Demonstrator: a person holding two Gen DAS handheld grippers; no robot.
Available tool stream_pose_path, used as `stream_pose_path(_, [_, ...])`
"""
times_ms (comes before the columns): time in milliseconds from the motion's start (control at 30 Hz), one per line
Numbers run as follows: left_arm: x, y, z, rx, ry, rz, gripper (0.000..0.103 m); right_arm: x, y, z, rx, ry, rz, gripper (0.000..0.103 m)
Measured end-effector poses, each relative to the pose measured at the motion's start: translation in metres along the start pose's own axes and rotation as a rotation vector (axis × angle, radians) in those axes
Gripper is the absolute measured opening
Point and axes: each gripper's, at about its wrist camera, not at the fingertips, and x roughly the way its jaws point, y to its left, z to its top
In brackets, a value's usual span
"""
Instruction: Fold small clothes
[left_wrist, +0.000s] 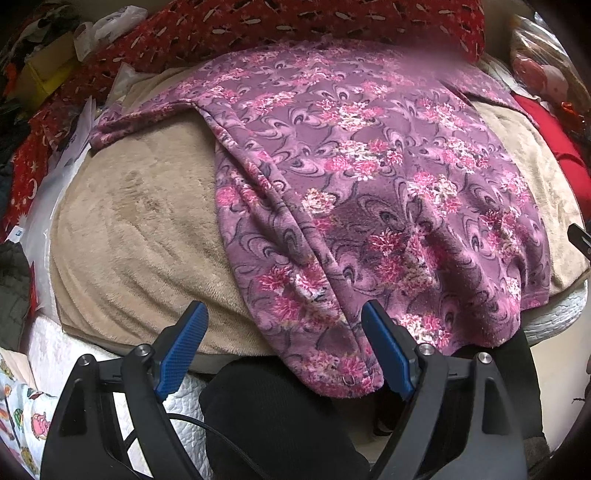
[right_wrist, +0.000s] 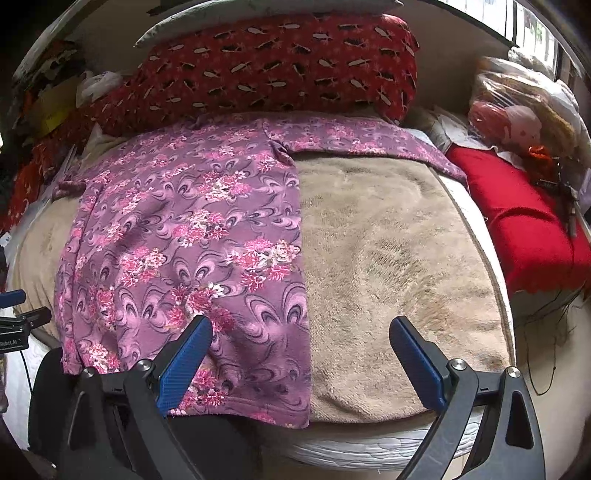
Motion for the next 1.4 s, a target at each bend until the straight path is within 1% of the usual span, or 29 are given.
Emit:
stream_pose_path(133, [0.007,0.004,0.010,-0.011,0.019,-0.012,0.086,0.009,-0.003,0.001,0.010,0.018,-0.002,0.097])
stream_pose_path(200, [0.013,0.017,0.021,-0.063,0.037,-0.033,0.086,0.017,-0.007,0.002,0.026,0.033,-0.006,0.097])
stream_pose_path(300, [0.024,0.031,0.034,-0.131,0.091,-0.070,0.086,0.032,-0.013,0.001,0.050,0.070,-0.024,0.097])
stream_pose_path(367, [0.035,0.033,0.040,-0.168,0.149,-0.112,0.086,0.044,-0.014,-0.001,0.060,0.106,-0.019,0.097])
stream_pose_path(433, [0.047,0.026,0.041,-0.164,0.202,-0.143,0.086,0.058,-0.012,-0.004,0.069,0.151,0.003,0.096])
stream_pose_path(467, [0.056,0.017,0.040,-0.143,0.239,-0.153,0.086,0.063,-0.010,-0.006,0.072,0.166,0.016,0.096])
stream_pose_path(533, [0.073,-0.002,0.035,-0.092,0.304,-0.168,0.086,0.074,-0.001,-0.013,0.075,0.217,0.084,0.087])
stream_pose_path(567, [0.079,-0.008,0.031,-0.073,0.323,-0.154,0.086,0.076,0.003,-0.015,0.066,0.227,0.089,0.082])
stream_pose_path(600, [0.085,-0.014,0.026,-0.052,0.334,-0.126,0.084,0.075,0.007,-0.016,0.043,0.217,0.073,0.080])
stream_pose_path(633, [0.086,-0.018,0.022,-0.030,0.327,-0.107,0.070,0.071,0.012,-0.017,0.005,0.195,0.073,0.073])
stream_pose_path(667, [0.083,-0.019,0.020,-0.018,0.303,-0.104,0.061,0.069,0.013,-0.017,-0.006,0.189,0.080,0.049])
stream_pose_path(700, [0.079,-0.017,0.018,-0.003,0.292,-0.116,0.043,0.064,0.010,-0.017,-0.010,0.181,0.085,0.028])
stream_pose_path(733, [0.073,-0.013,0.018,-0.008,0.282,-0.126,0.020,0.062,0.007,-0.016,-0.003,0.176,0.105,0.014])
stream_pose_path(767, [0.060,-0.005,0.021,-0.025,0.293,-0.154,0.013,0.056,0.001,-0.014,0.027,0.171,0.163,0.003])
stream_pose_path(800, [0.048,0.001,0.022,-0.048,0.304,-0.171,0.004,0.046,-0.007,-0.013,0.069,0.153,0.213,0.003])
stream_pose_path(867, [0.022,0.026,0.017,-0.100,0.272,-0.141,0.004,0.018,-0.020,-0.008,0.124,0.080,0.289,0.003])
stream_pose_path(933, [0.006,0.048,0.012,-0.143,0.254,-0.137,0.005,-0.005,-0.033,-0.006,0.165,0.013,0.319,0.003])
stream_pose_path(1000, [0.005,0.071,-0.002,-0.207,0.295,-0.131,0.003,-0.012,-0.042,-0.009,0.198,-0.001,0.326,0.003])
stream_pose_path(1067, [0.010,0.082,-0.014,-0.237,0.336,-0.111,0.003,-0.004,-0.046,-0.015,0.213,0.022,0.306,0.003])
stream_pose_path(1100, [0.013,0.085,-0.021,-0.254,0.361,-0.109,0.003,0.004,-0.047,-0.018,0.226,0.050,0.304,0.003])
stream_pose_path(1133, [0.014,0.089,-0.029,-0.277,0.389,-0.132,0.004,0.021,-0.048,-0.025,0.249,0.109,0.296,0.003])
stream_pose_path(1167, [0.011,0.089,-0.034,-0.288,0.395,-0.141,0.004,0.033,-0.050,-0.031,0.255,0.160,0.280,0.003])
stream_pose_path(1200, [0.005,0.090,-0.036,-0.297,0.387,-0.154,0.005,0.039,-0.048,-0.035,0.256,0.195,0.262,0.004])
stream_pose_path(1233, [0.001,0.091,-0.036,-0.301,0.376,-0.165,0.006,0.049,-0.047,-0.038,0.255,0.246,0.221,0.004])
stream_pose_path(1267, [0.003,0.094,-0.039,-0.309,0.346,-0.182,0.007,0.054,-0.047,-0.038,0.255,0.274,0.199,0.006])
stream_pose_path(1300, [0.003,0.097,-0.036,-0.314,0.319,-0.188,0.007,0.053,-0.048,-0.033,0.264,0.270,0.192,0.009])
stream_pose_path(1333, [-0.008,0.097,-0.025,-0.310,0.272,-0.177,0.007,0.047,-0.050,-0.026,0.275,0.239,0.181,0.009])
stream_pose_path(1367, [-0.015,0.098,-0.020,-0.295,0.238,-0.161,0.008,0.038,-0.050,-0.014,0.280,0.184,0.179,0.010])
stream_pose_path(1400, [-0.025,0.094,-0.008,-0.280,0.196,-0.138,0.010,0.032,-0.049,-0.003,0.276,0.147,0.190,0.013])
